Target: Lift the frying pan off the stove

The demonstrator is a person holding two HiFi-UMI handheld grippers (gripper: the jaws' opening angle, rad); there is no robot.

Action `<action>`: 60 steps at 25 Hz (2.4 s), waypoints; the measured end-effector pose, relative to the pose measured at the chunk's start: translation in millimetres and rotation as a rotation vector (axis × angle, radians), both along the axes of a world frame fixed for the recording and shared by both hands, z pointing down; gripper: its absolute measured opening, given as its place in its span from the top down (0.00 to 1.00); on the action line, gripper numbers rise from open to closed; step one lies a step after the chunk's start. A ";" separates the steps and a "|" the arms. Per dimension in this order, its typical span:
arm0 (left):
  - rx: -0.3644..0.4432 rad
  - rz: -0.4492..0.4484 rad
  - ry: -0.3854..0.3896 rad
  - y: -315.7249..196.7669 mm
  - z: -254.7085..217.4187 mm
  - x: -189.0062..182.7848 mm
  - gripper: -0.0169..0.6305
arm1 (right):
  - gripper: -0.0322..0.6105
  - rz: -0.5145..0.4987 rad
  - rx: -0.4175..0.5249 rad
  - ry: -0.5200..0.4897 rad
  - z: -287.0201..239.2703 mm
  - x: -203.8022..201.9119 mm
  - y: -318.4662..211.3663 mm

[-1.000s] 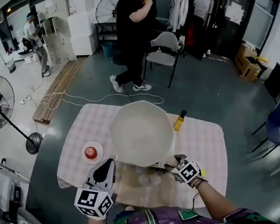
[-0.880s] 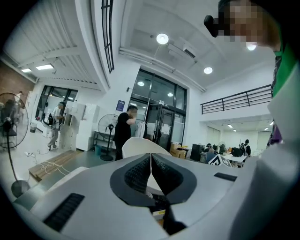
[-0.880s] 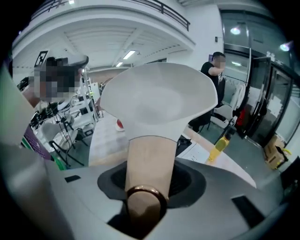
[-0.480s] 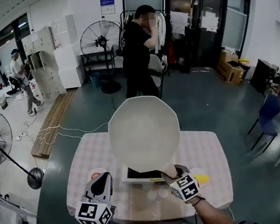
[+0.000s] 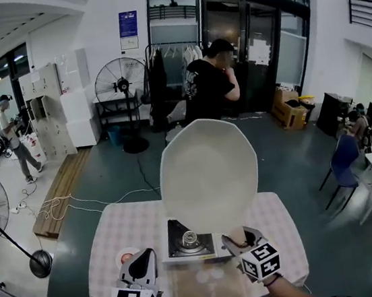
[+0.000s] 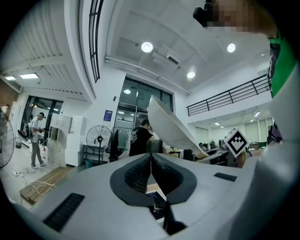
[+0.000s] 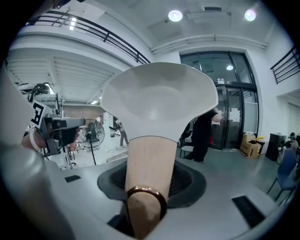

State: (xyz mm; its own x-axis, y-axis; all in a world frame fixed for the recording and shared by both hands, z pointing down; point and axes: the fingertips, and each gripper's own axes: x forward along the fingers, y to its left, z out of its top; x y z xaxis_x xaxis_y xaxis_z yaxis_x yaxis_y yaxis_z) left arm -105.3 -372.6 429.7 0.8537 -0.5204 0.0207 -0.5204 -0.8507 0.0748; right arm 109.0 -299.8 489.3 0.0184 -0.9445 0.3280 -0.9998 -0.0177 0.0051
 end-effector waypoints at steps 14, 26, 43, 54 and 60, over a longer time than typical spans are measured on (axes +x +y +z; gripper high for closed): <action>0.001 0.035 0.030 -13.3 -28.1 4.3 0.94 | 0.67 -0.021 0.085 0.004 -44.3 -12.7 4.6; -0.007 -0.008 0.050 -4.3 -21.2 -12.3 0.94 | 0.67 -0.005 0.087 0.040 -46.4 -8.4 15.1; -0.043 -0.061 0.066 -9.5 -12.0 -29.2 0.94 | 0.68 -0.014 0.111 0.070 -56.6 -15.7 7.2; -0.046 -0.055 0.078 1.1 -12.8 -28.0 0.94 | 0.68 -0.012 0.117 0.051 -53.8 -13.8 16.3; -0.051 -0.058 0.072 -4.6 -14.6 -34.2 0.94 | 0.68 -0.001 0.109 0.054 -57.8 -16.7 13.4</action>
